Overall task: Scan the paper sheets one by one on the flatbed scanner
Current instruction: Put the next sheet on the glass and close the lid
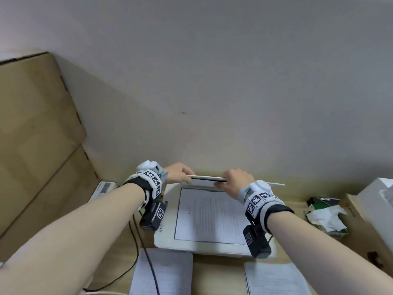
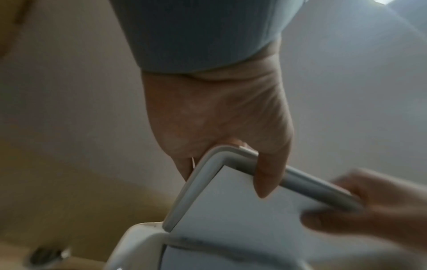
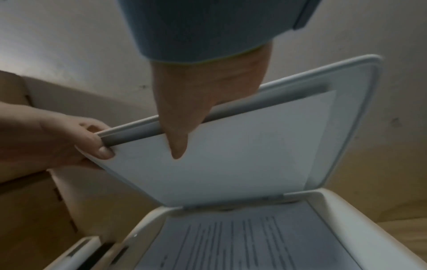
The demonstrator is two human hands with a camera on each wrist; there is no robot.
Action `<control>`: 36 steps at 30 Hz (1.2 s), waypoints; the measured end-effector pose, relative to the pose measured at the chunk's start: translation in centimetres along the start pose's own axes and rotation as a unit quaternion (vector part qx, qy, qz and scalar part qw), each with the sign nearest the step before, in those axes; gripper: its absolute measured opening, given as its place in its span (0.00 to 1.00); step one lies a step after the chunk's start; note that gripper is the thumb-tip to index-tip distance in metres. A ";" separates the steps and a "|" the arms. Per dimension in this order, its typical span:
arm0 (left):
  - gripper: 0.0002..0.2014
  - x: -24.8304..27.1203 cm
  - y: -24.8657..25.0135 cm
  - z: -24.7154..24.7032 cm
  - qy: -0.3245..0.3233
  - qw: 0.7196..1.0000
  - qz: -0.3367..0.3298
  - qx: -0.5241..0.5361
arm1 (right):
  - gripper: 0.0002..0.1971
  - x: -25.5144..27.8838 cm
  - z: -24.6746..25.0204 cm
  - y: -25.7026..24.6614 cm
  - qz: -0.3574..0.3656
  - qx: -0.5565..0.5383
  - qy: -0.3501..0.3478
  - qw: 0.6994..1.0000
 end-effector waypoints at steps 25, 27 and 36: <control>0.35 6.8 -7.1 -19.2 -0.003 0.981 0.005 -0.191 | 0.30 7.2 -18.1 1.5 0.071 -0.107 -0.038 0.991; 0.34 8.0 -8.3 -20.0 0.053 0.981 0.030 -0.187 | 0.32 6.3 -18.7 1.2 0.074 -0.104 -0.049 0.991; 0.32 7.5 -12.2 -19.1 0.127 0.972 0.192 0.054 | 0.33 3.6 -21.4 -1.1 0.074 -0.095 -0.055 0.991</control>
Point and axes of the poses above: each hand's wrist, its own x-axis away from the middle knuckle, its own z-axis out of the back of the hand, y = z × x, the point moved 2 cm from there along -x, towards the middle knuckle, and after that the axes turned 14 degrees about -x, right-handed, at the moved point
